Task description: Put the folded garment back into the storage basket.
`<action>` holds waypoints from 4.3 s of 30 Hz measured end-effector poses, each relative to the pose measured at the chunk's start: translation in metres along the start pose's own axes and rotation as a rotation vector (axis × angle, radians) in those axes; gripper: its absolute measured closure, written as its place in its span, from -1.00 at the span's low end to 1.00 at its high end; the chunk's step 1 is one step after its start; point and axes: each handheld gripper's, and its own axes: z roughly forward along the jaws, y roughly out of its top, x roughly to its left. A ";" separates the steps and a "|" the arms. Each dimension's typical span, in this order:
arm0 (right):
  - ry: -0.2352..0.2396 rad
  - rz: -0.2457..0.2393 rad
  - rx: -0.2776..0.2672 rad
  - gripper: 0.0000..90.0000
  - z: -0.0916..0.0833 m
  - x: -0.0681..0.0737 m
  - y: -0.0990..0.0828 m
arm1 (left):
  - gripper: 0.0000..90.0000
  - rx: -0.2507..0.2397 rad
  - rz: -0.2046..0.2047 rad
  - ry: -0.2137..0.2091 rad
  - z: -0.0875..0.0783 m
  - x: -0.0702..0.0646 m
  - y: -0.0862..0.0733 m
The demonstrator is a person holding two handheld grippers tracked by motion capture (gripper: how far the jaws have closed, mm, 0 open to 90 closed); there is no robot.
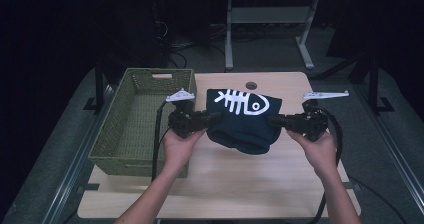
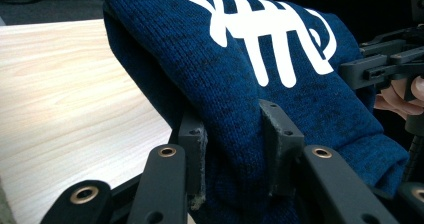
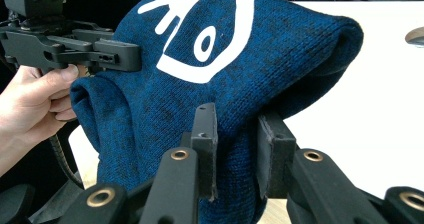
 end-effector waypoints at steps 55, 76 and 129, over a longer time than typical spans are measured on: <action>0.101 -0.064 0.030 0.63 0.069 0.048 0.048 | 0.49 -0.038 -0.032 0.093 -0.076 0.047 0.007; 0.135 -0.091 0.036 0.63 0.092 0.063 0.059 | 0.49 -0.062 -0.054 0.126 -0.101 0.059 0.006; 0.175 -0.092 0.088 0.62 0.193 0.101 0.071 | 0.49 -0.078 -0.149 0.250 -0.162 0.123 -0.020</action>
